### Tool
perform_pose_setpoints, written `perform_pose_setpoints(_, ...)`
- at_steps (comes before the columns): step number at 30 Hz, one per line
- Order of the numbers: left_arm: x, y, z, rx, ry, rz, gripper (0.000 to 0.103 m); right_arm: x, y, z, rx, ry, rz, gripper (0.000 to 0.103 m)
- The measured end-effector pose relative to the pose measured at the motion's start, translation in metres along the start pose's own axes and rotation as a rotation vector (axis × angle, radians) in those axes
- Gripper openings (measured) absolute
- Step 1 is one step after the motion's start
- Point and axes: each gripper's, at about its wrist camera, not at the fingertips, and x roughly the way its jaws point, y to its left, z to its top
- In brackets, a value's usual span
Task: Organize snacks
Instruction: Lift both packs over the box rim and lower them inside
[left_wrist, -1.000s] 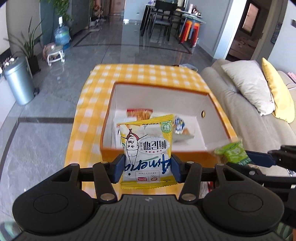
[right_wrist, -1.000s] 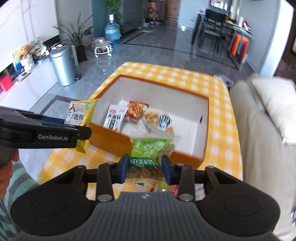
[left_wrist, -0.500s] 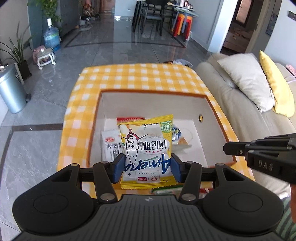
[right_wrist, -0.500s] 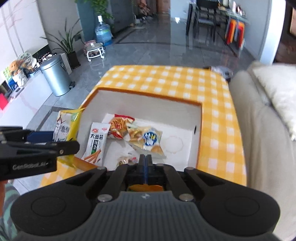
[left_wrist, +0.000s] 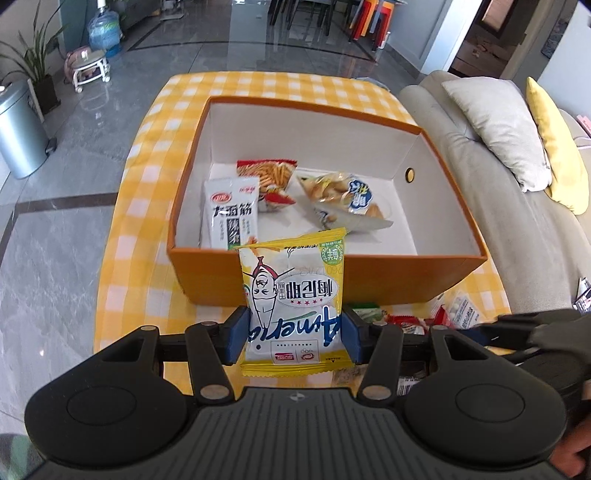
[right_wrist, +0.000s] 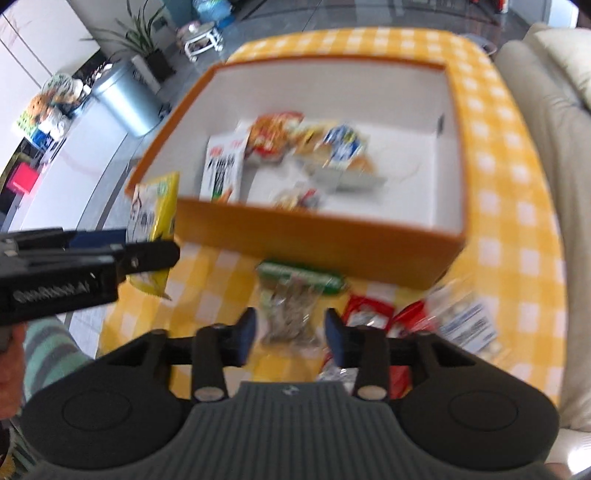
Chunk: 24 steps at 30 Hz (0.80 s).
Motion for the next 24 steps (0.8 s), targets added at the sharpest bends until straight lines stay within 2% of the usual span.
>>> perform_pose_setpoints(4,-0.002,0.006,-0.003,-0.011,0.002,0.000,0.059,0.037,0.007,-0.005,-0.014,0.048,-0.026,0.048)
perform_pose_setpoints(8,-0.004,0.010,-0.003,-0.022,0.001,0.002,0.059,0.062,0.003,-0.004,0.044,0.080,-0.039,0.048)
perform_pose_setpoints(15,0.001,0.012,-0.003,-0.033,0.013,0.000,0.059,0.076,0.004,0.003,0.047,0.073,-0.055,0.047)
perform_pose_setpoints(21,-0.002,0.010,-0.005,-0.028,0.009,0.000,0.059,0.077,0.007,0.003,0.052,0.071,-0.043,0.035)
perform_pose_setpoints(24,-0.007,0.009,-0.005,-0.026,0.001,-0.001,0.059,0.065,0.013,0.000,0.026,0.074,-0.057,0.033)
